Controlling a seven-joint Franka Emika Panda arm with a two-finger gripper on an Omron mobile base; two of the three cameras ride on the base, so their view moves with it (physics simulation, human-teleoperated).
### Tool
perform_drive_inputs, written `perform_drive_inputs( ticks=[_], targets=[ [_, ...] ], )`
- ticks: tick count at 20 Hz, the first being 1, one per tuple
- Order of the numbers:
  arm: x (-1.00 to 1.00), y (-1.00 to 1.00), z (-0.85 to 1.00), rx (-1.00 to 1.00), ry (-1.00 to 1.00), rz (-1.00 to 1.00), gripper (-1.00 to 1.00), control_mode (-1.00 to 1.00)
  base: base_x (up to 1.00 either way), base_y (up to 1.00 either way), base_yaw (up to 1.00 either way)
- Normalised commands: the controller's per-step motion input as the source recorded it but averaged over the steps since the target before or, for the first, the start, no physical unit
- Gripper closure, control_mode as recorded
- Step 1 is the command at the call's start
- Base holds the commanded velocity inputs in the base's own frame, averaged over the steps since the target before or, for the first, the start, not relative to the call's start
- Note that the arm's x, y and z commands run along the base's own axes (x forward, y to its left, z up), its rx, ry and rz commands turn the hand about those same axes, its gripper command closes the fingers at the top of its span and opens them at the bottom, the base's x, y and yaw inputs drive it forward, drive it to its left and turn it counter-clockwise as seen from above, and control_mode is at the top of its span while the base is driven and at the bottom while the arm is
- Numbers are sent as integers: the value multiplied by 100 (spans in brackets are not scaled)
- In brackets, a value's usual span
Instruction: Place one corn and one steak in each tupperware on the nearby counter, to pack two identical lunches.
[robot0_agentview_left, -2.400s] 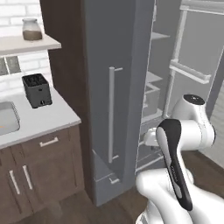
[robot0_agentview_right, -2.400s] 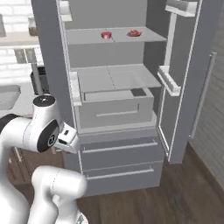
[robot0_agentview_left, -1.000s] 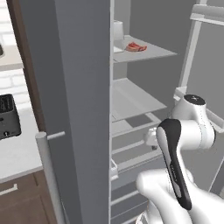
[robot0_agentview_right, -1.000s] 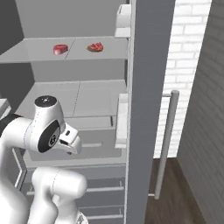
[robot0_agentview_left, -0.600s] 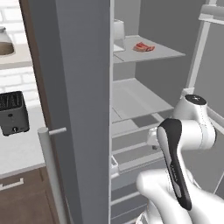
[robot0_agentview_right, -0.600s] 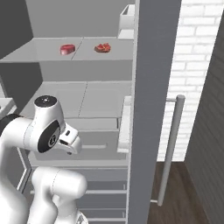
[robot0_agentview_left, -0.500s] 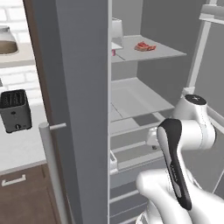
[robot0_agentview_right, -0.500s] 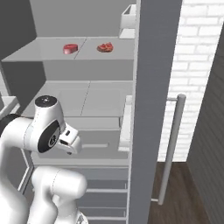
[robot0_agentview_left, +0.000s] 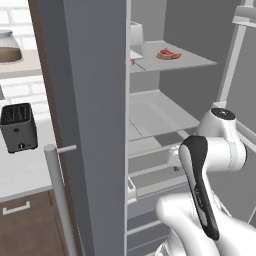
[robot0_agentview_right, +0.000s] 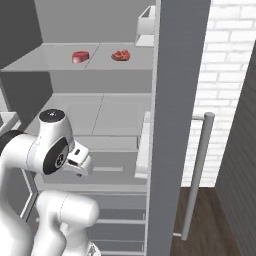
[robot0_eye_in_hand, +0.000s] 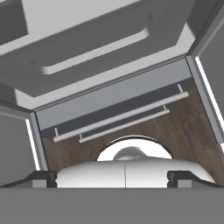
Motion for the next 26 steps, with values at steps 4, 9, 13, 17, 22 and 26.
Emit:
perform_drive_inputs(
  ticks=[4,9,13,17,22,26],
  targets=[
    [18,0,98,-2,-18,0,-100,-100,0,0,0],
    [16,2,100,-10,-30,0,-100,-100,0,0,0],
    [19,0,100,-10,-24,0,-100,-100,0,0,0],
    [29,0,100,-10,-19,1,-100,-100,0,0,0],
    [72,23,100,-6,-20,3,-100,-100,0,0,0],
    [100,46,87,-1,-13,6,-100,-100,0,0,0]
  ],
)
